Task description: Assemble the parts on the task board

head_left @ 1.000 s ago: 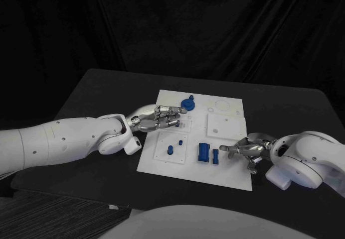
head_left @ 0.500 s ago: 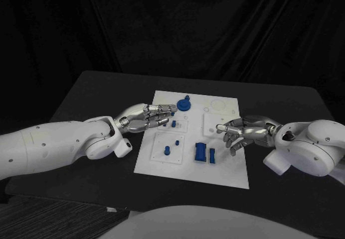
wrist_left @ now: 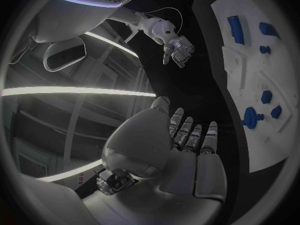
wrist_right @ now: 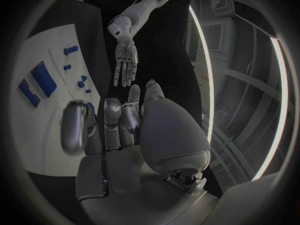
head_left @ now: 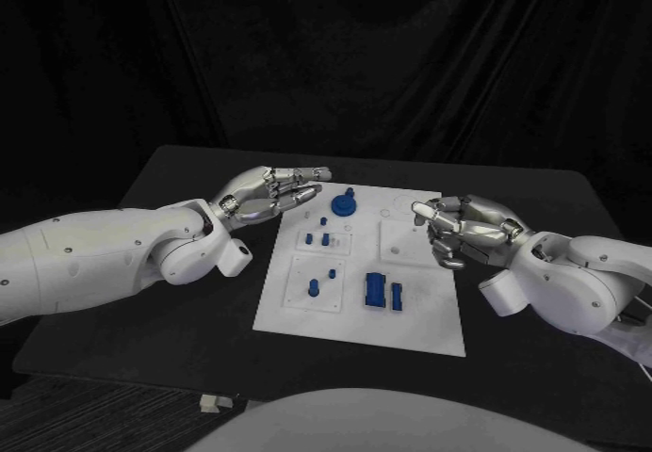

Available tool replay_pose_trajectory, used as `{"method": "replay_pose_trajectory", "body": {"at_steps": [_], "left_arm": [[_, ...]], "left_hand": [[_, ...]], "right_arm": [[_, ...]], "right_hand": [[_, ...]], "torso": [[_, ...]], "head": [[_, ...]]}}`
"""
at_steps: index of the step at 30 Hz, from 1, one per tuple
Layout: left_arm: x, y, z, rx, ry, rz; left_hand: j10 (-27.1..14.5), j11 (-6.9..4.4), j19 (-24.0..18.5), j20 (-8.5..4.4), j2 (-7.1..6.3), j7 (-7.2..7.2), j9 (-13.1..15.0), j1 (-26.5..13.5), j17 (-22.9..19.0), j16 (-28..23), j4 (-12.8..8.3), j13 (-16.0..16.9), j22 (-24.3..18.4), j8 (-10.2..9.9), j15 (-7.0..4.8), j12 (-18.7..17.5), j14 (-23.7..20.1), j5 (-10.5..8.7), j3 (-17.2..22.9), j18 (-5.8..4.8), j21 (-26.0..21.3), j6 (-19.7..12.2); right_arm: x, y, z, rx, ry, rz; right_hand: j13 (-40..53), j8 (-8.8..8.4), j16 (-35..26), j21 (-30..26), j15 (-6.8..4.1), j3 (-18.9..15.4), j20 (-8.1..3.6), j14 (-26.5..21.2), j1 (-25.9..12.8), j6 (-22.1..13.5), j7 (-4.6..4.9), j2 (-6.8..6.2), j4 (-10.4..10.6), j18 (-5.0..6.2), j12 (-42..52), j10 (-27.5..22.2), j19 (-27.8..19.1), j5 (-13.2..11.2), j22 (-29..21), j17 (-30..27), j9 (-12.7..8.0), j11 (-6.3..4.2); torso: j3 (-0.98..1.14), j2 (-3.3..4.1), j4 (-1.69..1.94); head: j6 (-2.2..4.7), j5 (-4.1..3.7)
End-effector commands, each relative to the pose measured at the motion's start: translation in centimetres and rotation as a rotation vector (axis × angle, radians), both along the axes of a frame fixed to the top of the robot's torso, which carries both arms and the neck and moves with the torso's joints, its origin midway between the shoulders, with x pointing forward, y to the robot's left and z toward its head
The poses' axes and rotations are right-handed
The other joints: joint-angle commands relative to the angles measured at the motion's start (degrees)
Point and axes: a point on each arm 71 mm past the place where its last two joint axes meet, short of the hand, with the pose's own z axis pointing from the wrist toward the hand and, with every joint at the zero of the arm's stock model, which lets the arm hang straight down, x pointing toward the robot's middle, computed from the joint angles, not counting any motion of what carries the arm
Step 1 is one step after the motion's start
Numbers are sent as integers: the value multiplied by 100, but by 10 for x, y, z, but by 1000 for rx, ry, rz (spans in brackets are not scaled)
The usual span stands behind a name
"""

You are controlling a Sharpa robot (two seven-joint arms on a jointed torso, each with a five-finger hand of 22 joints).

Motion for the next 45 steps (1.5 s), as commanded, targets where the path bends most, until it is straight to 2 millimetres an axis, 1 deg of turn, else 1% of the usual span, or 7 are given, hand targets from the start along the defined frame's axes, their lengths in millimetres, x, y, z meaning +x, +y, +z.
{"method": "replay_pose_trajectory", "body": {"at_steps": [1, 6, 13, 22, 40, 43, 45], "left_arm": [[5, -1, 11, -158, -52, 27], [10, -6, 11, -185, -55, 31], [13, -13, 10, -208, -88, 40], [13, -16, 4, -214, -97, 48], [10, -18, -3, -200, -106, 38], [15, -19, -17, -73, 65, 70], [16, -21, -17, -75, 64, 82]], "left_hand": [[10, -43, 71, -54, -60, 29, 41, 26, 19, 35, 46, 40, 66, 60, -74, 109, -44, 62, 185, -146, 92, 88], [-38, -98, -30, -138, -90, 27, 39, -54, 4, 1, 152, 39, -25, 52, -139, 115, -123, 17, 168, -168, 26, 100], [-340, -380, -242, -373, 20, -194, 8, -736, -68, -110, 187, 1, -234, 10, -393, -53, -384, -236, -223, -161, -119, -191], [-455, -486, -274, -447, 72, -297, -5, -877, -68, -110, 178, -11, -274, -3, -472, -120, -384, -350, -371, -150, -143, -367], [-501, -514, -282, -474, 90, -421, -25, -883, -68, -110, 179, -17, -285, -27, -490, -143, -384, -379, -433, -156, -149, -590], [-1011, -868, -358, -758, -352, -758, -251, -3576, -68, -110, -401, -190, -431, -245, -893, -382, -384, -1281, 26, -346, -220, -1278], [-1011, -868, -358, -820, -416, -758, -251, -3991, -68, -110, -424, -190, -431, -245, -893, -426, -384, -1426, 13, -346, -220, -1396]], "right_arm": [[6, -9, 3, 109, -138, -145], [5, -18, -3, 139, -256, -211], [-1, -26, -11, 103, -412, -227], [-6, -30, -20, 35, -499, -223], [-8, -29, -29, 6, -467, -217], [-6, -28, -29, 18, -449, -226], [-3, -28, -28, 16, -444, -246]], "right_hand": [[-1440, -610, -1357, -1818, 185, -289, 124, -505, -148, -61, 178, 148, -6, 196, -1531, -1100, -1423, 51, -387, -933, -418, 155], [-3233, -1902, -3806, -3919, 989, 122, 824, -1387, -493, -665, 268, -250, -5, 194, -3565, -1862, -2308, -12, -2377, -2634, -1238, 922], [-4221, -2413, -5127, -5148, 695, 653, 726, -3207, -1034, -1396, 31, -835, 64, 135, -4480, -3222, -5486, -270, -5198, -3598, -1753, 300], [-4882, -3446, -6428, -5361, -51, 216, 210, -5531, -1563, -3016, -1431, -1475, 115, 17, -5690, -5346, -6673, -488, -7296, -4086, -2280, -817], [-5005, -3830, -6512, -5375, 13, 445, 7, -5668, -1761, -3243, -1388, -1206, 107, 174, -5706, -5584, -6679, -674, -7410, -4125, -2331, -751], [-5254, -4455, -6619, -5375, 94, 1074, -599, -5742, -5245, -4259, -358, -731, -1160, -129, -6434, -5897, -6679, -1299, -7410, -4175, -2555, -127], [-5254, -4455, -6619, -5375, 94, 1633, -599, -5742, -6283, -4569, -358, -149, -1623, -128, -6652, -5897, -6679, -1503, -7410, -4175, -2555, -127]], "torso": [[44, -138, -115], [54, -168, -154], [73, -174, -233], [71, -174, -241], [79, -220, -219], [78, -215, -214], [80, -220, -200]], "head": [[1, 51], [1, 55], [1, 114], [1, 45], [1, 18], [18, 2], [58, -25]]}}
